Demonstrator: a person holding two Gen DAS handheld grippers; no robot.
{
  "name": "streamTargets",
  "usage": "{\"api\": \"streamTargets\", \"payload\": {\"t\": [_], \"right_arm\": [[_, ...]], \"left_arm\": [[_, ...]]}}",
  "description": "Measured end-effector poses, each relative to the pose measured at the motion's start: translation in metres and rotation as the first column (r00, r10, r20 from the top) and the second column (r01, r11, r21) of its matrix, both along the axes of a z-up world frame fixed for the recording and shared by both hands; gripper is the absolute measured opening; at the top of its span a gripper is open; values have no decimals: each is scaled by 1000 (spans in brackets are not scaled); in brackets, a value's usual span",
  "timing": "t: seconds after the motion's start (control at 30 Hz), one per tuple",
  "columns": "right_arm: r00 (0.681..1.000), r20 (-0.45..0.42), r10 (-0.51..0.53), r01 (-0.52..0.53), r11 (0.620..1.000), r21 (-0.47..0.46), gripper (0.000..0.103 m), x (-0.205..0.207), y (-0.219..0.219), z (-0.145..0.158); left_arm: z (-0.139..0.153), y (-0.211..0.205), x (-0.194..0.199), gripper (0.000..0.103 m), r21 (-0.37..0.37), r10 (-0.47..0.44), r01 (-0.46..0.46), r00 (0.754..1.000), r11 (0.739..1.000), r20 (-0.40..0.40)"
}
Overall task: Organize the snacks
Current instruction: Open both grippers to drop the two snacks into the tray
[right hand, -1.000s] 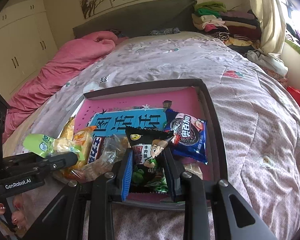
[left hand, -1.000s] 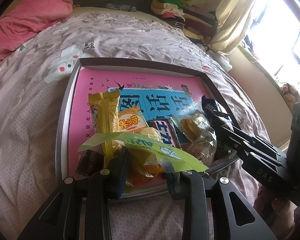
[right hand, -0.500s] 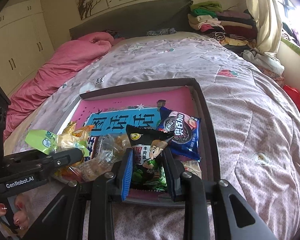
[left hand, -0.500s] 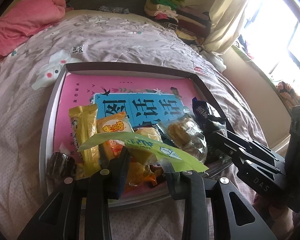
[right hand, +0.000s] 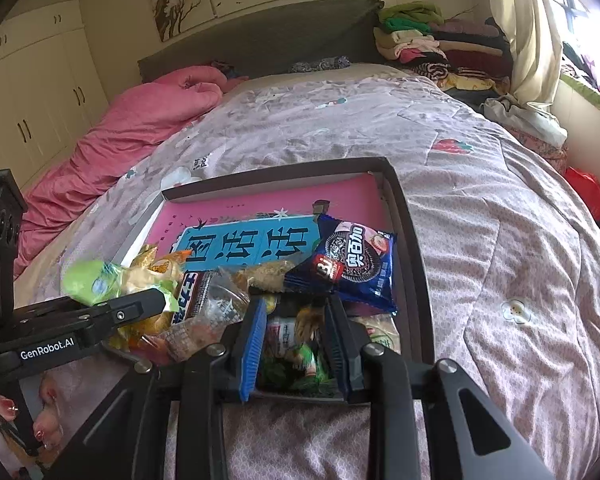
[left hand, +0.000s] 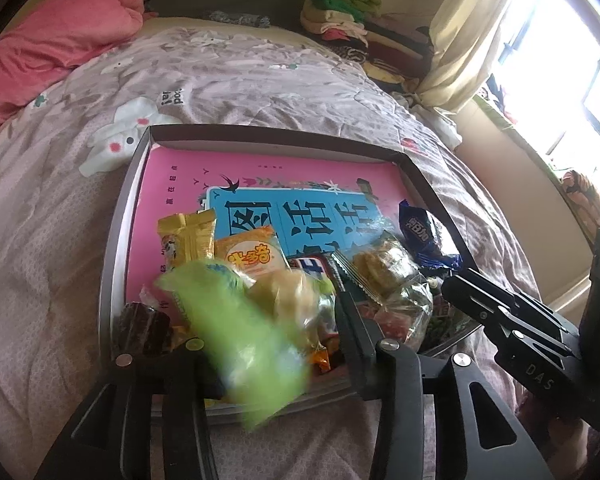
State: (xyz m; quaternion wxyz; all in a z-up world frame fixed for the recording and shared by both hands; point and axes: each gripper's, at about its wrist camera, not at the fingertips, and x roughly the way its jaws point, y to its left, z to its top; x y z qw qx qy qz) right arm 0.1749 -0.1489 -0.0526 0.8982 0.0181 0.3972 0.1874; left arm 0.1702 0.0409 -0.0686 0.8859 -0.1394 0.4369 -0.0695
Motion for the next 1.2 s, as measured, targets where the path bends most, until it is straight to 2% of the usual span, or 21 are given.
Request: {"api": "streamTargets", "payload": {"t": [0.47, 0.57, 0.87, 0.93, 0.97, 1.07, 1.2], "right_arm": [[1000, 5, 5, -5, 1000, 0, 31, -7, -1, 6], [1000, 10, 6, -6, 1000, -1, 32, -9, -1, 7], [999, 41, 12, -12, 1000, -2, 38, -14, -1, 15], [999, 47, 14, -14, 1000, -1, 39, -16, 0, 17], [998, 57, 11, -11, 1000, -1, 40, -17, -1, 19], [995, 96, 13, -13, 1000, 1, 50, -23, -2, 27], [989, 145, 8, -8, 1000, 4, 59, -31, -3, 39]], "left_arm": [[10, 3, -6, 48, 61, 19, -20, 1000, 998, 21], [14, 2, -8, 60, 72, 18, -20, 999, 997, 29], [28, -1, -16, 61, 89, 17, -22, 998, 996, 55], [30, -2, -17, 65, 99, 20, -26, 998, 995, 60], [32, -2, -18, 72, 104, 20, -26, 998, 994, 63], [39, -4, -22, 74, 113, 22, -31, 997, 993, 78], [48, -6, -29, 75, 128, 22, -34, 995, 991, 97]]}}
